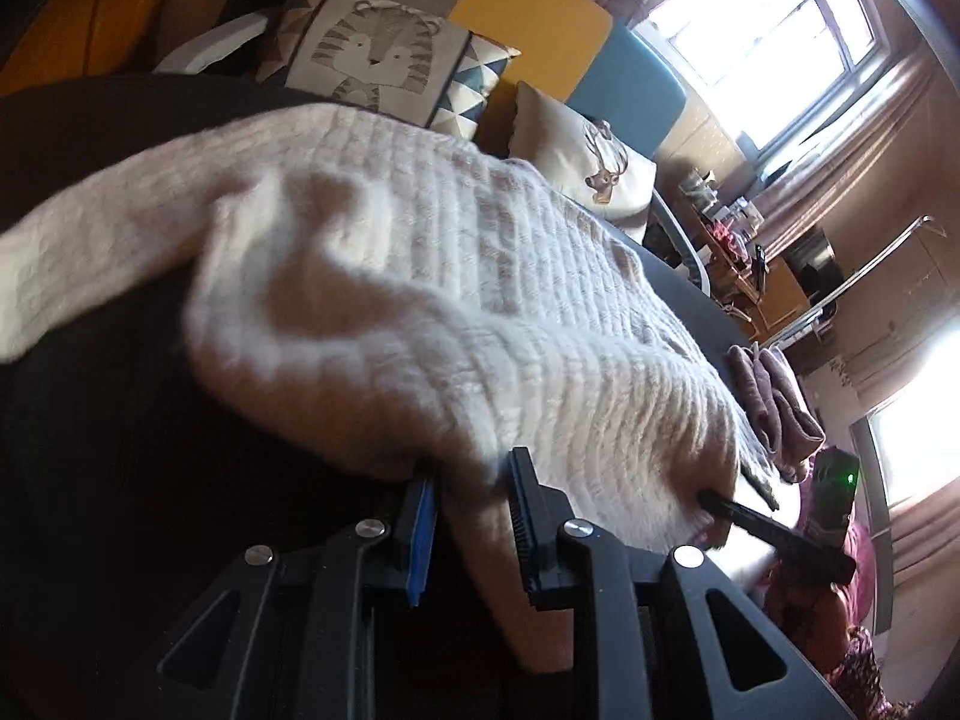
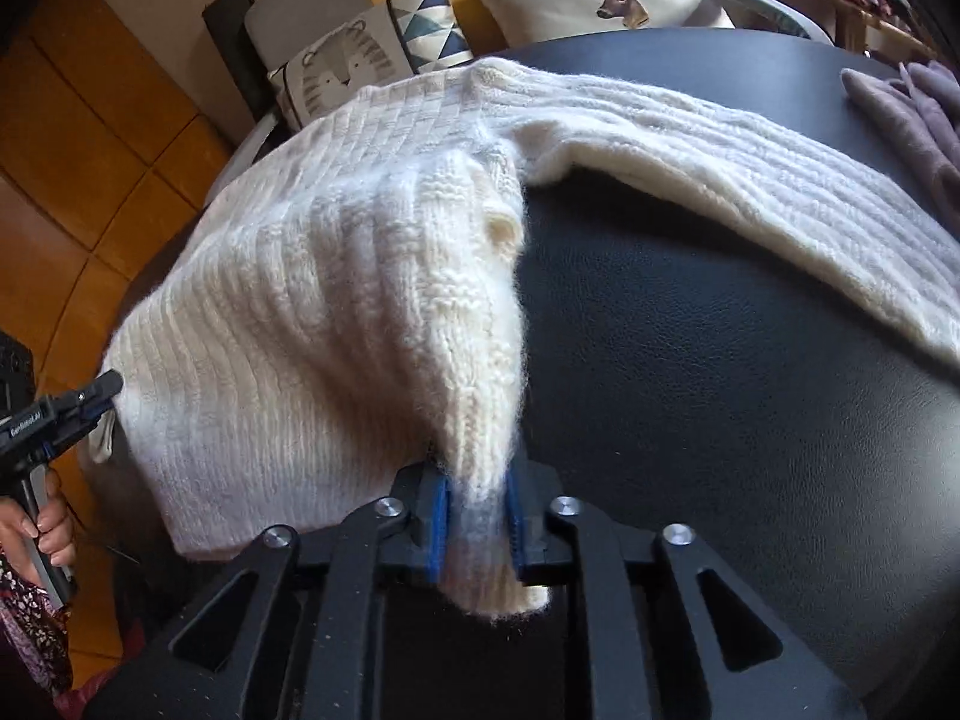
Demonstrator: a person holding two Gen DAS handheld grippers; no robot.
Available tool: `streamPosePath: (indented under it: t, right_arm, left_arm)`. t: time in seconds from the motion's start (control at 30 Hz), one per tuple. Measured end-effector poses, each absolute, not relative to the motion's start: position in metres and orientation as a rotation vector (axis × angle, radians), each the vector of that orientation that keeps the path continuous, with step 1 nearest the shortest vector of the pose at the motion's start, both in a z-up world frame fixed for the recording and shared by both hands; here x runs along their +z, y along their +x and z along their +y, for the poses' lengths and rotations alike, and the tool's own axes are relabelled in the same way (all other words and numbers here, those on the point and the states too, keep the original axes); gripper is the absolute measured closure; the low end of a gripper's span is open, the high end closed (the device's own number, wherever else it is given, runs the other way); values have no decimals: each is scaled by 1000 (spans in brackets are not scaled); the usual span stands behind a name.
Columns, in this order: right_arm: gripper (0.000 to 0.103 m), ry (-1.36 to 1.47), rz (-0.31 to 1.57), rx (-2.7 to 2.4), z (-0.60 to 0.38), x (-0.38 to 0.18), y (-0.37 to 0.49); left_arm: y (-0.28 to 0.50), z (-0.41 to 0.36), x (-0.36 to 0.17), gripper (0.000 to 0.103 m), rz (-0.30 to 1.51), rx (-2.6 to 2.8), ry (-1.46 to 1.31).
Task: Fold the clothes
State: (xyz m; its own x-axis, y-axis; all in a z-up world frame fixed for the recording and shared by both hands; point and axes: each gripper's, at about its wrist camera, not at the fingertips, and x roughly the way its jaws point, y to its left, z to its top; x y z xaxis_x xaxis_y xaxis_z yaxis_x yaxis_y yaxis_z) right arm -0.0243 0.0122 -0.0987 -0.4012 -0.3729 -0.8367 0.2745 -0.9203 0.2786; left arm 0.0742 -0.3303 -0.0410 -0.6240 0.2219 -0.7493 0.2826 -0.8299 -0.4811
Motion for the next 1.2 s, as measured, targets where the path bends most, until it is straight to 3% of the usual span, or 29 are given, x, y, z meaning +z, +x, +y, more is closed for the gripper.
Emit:
streamPosePath:
  t: [0.03, 0.17, 0.3, 0.6, 0.67, 0.7, 0.73, 0.8, 0.87, 1.07, 1.2]
  right_arm:
    - [64, 1415, -62, -2428, 11, -91, -20]
    - [62, 1122, 180, -2583, -12, -48, 14]
    - [33, 930, 326, -2273, -84, -32, 58]
    - [33, 791, 937, -1967, -233, -99, 124]
    - [40, 864, 970, -1971, -237, -114, 116]
    - [59, 912, 918, -1970, -235, -117, 108]
    - [71, 960, 865, -1967, -232, -119, 99]
    - [87, 1053, 690, -1955, -223, -111, 78]
    - [88, 1151, 448, -1934, -207, -102, 51]
    - [89, 1401, -569, -1740, -122, -110, -52]
    - [89, 1456, -885, -1695, -78, -139, -83]
  left_arm:
    - [81, -332, -43, 81, 902, -2638, 1342]
    - [91, -337, -54, 81, 944, -2598, 1330]
    - [88, -336, -59, 81, 956, -2582, 1320]
    - [110, -357, -36, 81, 933, -2570, 1147]
    - [117, -365, -38, 81, 972, -2550, 1125]
    - [121, -369, -40, 81, 993, -2540, 1115]
    - [123, -372, -42, 81, 1008, -2529, 1111]
    - [125, -375, -49, 81, 1028, -2511, 1121]
    - [123, -375, -56, 81, 1048, -2510, 1135]
    - [104, -351, -61, 81, 1065, -2593, 1194]
    - [85, -334, -63, 81, 1148, -2655, 1212]
